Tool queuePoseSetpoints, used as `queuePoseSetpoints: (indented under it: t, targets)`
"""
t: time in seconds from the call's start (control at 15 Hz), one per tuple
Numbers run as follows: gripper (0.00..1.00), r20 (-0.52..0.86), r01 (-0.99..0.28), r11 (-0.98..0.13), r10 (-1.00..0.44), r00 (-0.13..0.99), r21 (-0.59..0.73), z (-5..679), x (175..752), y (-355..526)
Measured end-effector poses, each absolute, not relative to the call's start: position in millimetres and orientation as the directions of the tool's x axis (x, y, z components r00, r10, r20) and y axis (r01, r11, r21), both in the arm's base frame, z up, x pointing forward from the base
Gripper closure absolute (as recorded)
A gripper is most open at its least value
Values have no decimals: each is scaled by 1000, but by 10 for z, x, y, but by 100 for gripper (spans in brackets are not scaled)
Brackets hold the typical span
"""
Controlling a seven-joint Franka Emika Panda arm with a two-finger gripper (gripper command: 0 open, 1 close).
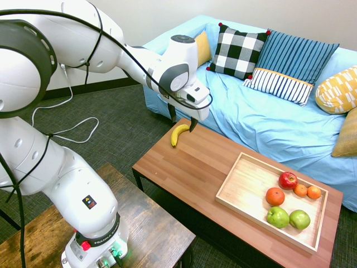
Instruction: Put banana in the tray
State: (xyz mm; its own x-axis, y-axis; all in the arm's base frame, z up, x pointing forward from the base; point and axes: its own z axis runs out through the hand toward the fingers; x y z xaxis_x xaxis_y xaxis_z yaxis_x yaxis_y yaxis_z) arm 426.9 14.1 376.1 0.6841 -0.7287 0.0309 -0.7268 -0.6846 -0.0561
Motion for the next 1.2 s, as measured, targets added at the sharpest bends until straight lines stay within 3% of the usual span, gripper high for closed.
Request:
queuePoseSetpoints:
  t: [0.4,1.2]
  targets:
    - [0,36,-696,-712,-701,712,-94,3523,4527,422]
    - [0,-16,-665,-746,-665,746,-37,1901,5597,1598]
